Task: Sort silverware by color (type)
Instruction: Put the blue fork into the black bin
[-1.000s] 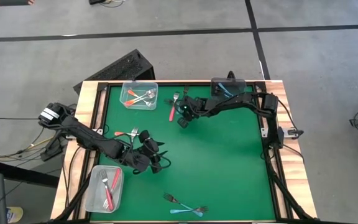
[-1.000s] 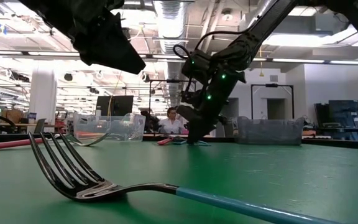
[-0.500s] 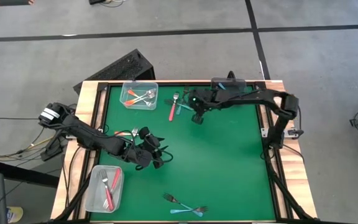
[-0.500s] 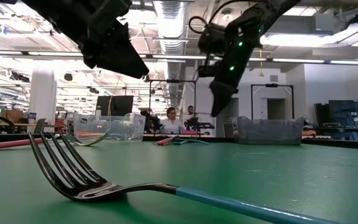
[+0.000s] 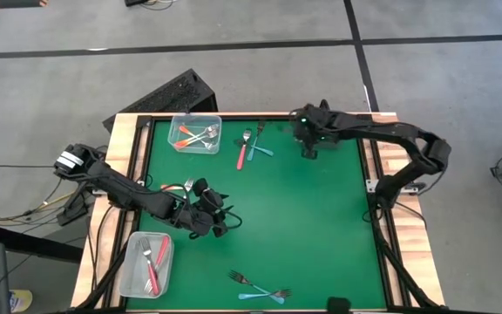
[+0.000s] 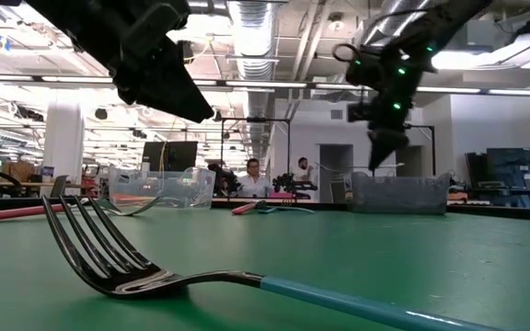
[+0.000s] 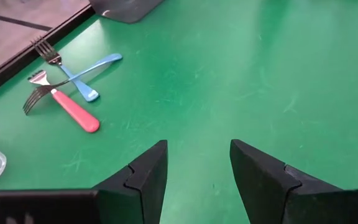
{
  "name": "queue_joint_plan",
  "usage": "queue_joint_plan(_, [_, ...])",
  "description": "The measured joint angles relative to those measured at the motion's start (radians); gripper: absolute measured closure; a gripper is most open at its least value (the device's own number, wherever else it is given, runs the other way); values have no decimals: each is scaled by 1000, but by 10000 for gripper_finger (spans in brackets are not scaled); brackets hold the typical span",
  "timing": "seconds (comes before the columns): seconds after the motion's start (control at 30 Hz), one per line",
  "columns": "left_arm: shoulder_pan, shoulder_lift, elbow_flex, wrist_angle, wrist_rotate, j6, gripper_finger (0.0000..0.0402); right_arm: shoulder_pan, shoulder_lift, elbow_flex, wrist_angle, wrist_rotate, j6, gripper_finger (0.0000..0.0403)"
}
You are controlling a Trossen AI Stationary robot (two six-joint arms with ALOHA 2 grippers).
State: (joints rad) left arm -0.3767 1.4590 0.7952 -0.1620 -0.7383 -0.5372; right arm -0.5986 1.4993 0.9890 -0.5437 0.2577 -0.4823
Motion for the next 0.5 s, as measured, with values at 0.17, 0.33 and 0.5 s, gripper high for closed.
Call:
queue_joint_plan(0.17, [2, 0, 0, -7, -8, 5, 239, -85, -84, -122, 94, 3, -83, 378])
queue_joint_plan(0.33, [16, 0, 0, -7, -8, 27, 239, -142, -145, -200, 226, 3, -176, 377])
queue_joint_plan(0.5, [30, 0, 0, -7, -5, 31, 239, -200, -158, -226, 293, 2, -137, 367])
